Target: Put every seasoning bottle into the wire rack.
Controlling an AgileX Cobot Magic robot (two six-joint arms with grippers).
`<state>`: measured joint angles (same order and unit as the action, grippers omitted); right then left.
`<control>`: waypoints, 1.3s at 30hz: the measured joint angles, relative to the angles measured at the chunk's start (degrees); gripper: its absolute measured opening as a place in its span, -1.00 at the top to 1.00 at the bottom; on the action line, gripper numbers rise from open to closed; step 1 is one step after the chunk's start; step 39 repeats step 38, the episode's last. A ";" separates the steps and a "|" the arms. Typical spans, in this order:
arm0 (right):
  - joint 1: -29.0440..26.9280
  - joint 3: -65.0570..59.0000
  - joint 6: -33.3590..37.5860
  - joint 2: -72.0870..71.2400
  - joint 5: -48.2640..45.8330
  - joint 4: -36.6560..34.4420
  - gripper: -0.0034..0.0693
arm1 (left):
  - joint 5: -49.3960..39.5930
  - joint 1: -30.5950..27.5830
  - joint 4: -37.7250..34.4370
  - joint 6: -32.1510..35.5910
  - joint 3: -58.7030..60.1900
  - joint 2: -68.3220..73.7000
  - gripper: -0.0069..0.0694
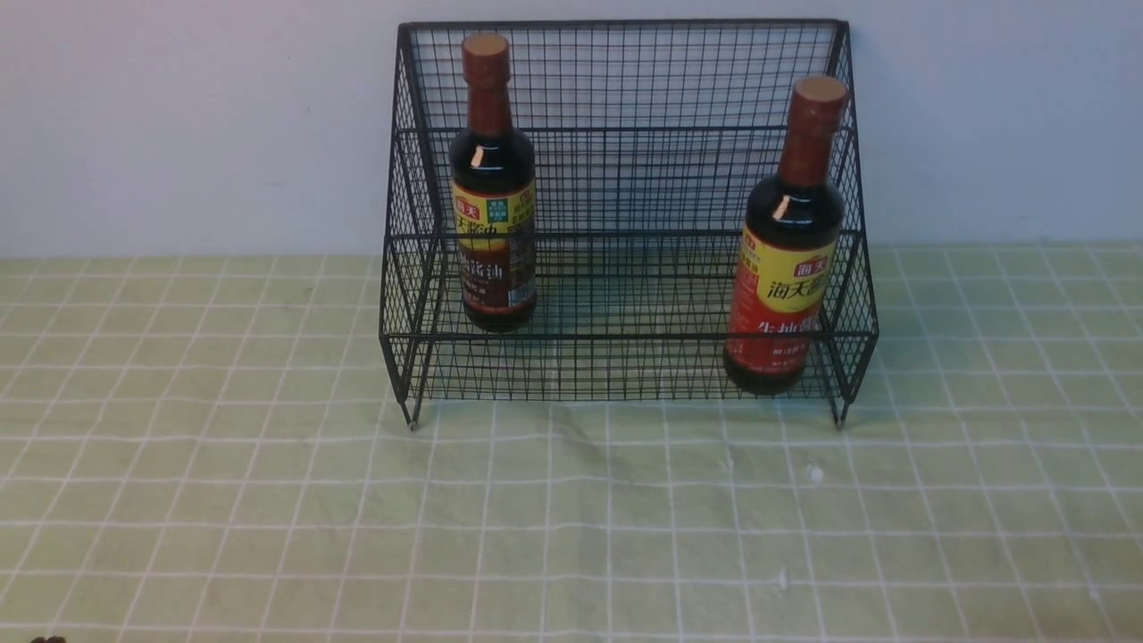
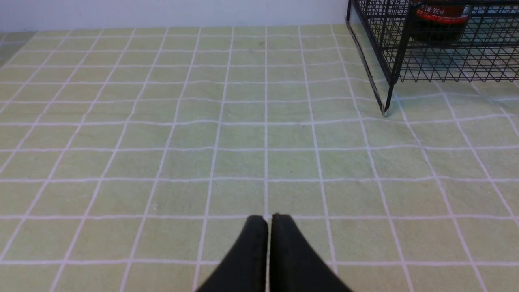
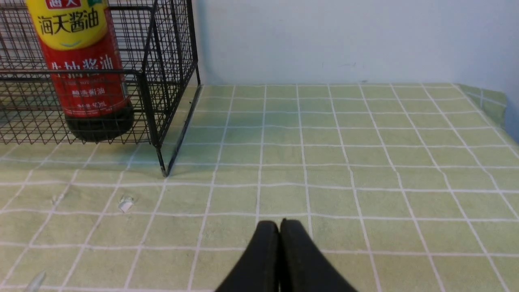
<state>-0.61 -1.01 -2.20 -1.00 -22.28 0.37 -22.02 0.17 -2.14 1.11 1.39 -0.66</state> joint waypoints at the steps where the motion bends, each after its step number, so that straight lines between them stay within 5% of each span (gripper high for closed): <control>1: 0.00 0.00 0.00 0.00 0.00 0.00 0.94 | 0.00 0.00 0.00 0.00 0.00 0.00 0.84; 39: 0.00 0.00 1.25 0.00 0.00 0.00 0.94 | 0.00 0.00 0.00 0.00 0.00 0.00 0.84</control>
